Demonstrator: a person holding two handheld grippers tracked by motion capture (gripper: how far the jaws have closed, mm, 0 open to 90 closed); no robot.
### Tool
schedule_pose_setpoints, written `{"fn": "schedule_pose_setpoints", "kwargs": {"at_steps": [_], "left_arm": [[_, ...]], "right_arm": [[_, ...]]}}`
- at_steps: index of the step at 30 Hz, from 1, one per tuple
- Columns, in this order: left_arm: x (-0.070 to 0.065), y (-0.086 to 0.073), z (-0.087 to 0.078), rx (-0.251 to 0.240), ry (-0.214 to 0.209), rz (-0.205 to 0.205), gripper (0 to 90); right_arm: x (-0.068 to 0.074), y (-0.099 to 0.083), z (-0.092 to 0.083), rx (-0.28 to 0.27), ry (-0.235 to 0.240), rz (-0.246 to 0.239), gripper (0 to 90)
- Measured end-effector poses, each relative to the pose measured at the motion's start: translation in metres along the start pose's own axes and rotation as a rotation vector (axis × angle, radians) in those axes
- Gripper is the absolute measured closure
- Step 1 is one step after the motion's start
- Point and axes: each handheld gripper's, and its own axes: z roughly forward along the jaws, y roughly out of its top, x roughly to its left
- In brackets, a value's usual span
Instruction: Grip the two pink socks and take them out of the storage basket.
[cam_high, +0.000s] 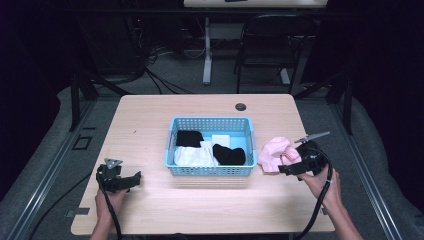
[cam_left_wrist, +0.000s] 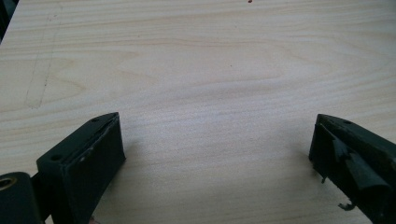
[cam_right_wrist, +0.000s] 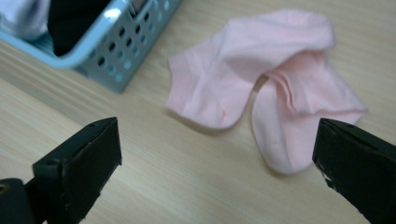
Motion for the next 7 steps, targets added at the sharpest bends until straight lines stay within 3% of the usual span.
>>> {"fn": "schedule_pose_setpoints", "kwargs": {"at_steps": [7], "left_arm": [[0.000,0.000,0.000,0.000,0.002,-0.002,3.1]], "right_arm": [[-0.010,-0.020,0.014,0.073,0.006,0.028,0.0]]}}
